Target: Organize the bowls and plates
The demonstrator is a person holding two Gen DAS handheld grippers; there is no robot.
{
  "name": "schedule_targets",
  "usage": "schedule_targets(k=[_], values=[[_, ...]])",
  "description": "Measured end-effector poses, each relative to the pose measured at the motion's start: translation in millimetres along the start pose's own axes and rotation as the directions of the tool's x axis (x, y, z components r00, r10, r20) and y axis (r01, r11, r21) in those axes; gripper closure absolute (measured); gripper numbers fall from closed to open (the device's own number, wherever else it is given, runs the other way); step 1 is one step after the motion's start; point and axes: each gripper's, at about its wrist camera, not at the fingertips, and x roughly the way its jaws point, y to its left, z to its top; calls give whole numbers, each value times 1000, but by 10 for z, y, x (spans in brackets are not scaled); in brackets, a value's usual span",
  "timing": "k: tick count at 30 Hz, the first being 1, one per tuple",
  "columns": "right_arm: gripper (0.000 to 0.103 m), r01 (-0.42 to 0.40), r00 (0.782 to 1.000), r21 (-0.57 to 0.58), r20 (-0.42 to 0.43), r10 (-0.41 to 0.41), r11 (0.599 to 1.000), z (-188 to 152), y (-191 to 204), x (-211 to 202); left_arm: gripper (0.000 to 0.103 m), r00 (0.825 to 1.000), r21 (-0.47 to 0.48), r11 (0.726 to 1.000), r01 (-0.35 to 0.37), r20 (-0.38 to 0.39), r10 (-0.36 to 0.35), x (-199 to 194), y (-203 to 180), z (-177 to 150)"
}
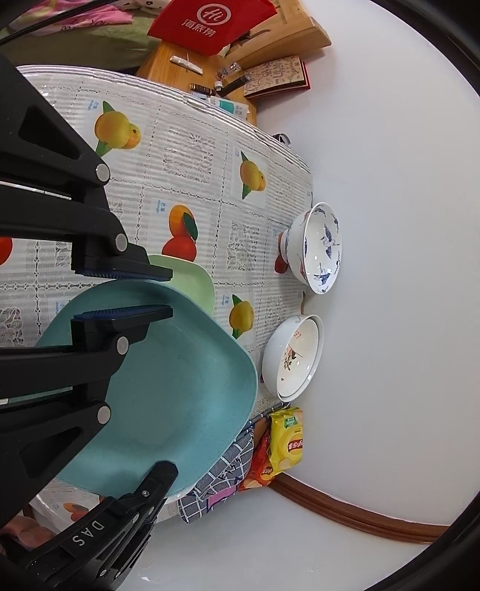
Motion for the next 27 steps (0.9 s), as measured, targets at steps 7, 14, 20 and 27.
schedule_targets(k=[7,14,20,27], values=[[96,0,1000,-9,-27,0,1000,21,78,175,90,1000,-12,1000,-10,-26,10,151,88,-19],[96,-5,998,-15,-66,4,1000,-1,121,371,90,998,-27,999,-23,-63,21,327,174,-68],[96,-11,994,-18,-109,9,1000,-74,143,585,90,994,-38,999,-38,-102,34,508,256,-145],[96,-21,986,-22,-168,17,1000,-178,175,872,90,987,-55,997,-56,-155,47,745,361,-248]])
